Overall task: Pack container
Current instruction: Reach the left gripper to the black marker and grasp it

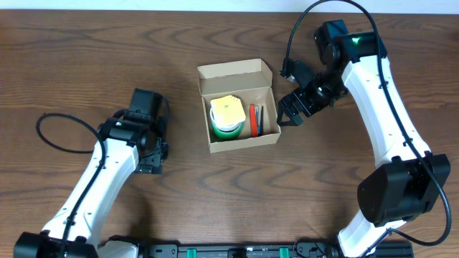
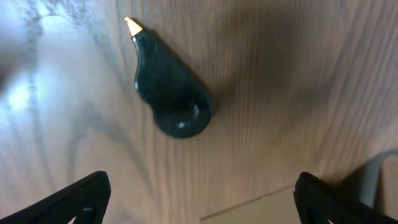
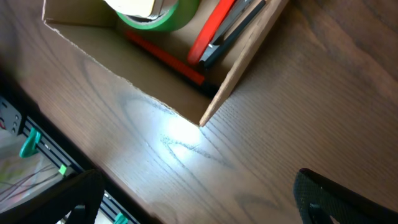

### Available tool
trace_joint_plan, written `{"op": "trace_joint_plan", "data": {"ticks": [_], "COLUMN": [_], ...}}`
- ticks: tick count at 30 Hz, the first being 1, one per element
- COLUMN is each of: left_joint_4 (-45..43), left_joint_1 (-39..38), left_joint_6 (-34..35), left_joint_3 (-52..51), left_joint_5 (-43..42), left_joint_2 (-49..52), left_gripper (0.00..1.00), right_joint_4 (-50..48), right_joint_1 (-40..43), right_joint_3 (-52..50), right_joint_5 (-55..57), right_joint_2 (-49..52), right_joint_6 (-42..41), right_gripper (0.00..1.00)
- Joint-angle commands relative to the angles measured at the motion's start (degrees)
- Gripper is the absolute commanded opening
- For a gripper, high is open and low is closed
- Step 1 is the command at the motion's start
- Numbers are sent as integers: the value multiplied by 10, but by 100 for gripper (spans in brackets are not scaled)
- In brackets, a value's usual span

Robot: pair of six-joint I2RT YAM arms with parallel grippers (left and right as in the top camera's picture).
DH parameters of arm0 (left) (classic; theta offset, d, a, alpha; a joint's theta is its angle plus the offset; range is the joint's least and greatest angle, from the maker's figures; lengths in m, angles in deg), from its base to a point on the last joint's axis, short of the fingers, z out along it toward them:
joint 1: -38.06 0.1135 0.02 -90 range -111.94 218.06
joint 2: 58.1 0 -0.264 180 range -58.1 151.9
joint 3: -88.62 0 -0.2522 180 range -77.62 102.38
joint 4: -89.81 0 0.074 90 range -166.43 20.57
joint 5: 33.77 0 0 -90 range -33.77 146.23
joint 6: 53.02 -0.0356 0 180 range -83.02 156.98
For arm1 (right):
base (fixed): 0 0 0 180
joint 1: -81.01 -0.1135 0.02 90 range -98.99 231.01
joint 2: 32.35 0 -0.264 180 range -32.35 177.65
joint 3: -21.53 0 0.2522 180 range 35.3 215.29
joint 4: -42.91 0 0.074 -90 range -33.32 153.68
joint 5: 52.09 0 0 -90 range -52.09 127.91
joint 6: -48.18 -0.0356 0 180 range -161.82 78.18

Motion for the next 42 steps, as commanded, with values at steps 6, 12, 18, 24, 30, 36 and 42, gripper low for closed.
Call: {"op": "trace_joint_plan", "data": {"ticks": [6, 12, 18, 24, 30, 36, 42], "left_joint_4": [-83, -117, -133, -161, -173, -172, -167], "left_joint_1": [15, 15, 16, 31, 60, 70, 72], "left_joint_6": [55, 87, 94, 93, 83, 56, 41], "left_joint_3": [-68, -108, -111, -111, -111, -111, -111], "left_joint_5": [9, 5, 6, -32, -73, -91, -104], "left_joint_2": [6, 18, 42, 88, 116, 127, 129], "left_gripper": [95, 95, 95, 95, 99, 75, 59], "right_joint_4": [0, 0, 0, 0, 0, 0, 0], "right_joint_1": [3, 3, 2, 2, 2, 2, 2], "right_joint_3": [6, 6, 6, 6, 6, 6, 6], "right_joint_5": [-2, -2, -2, -2, -2, -2, -2], "right_joint_2": [-14, -14, -14, -14, -14, -14, -14], "right_joint_6": [-4, -4, -4, -4, -4, -4, -4], "right_gripper": [99, 99, 99, 99, 99, 99, 99]}}
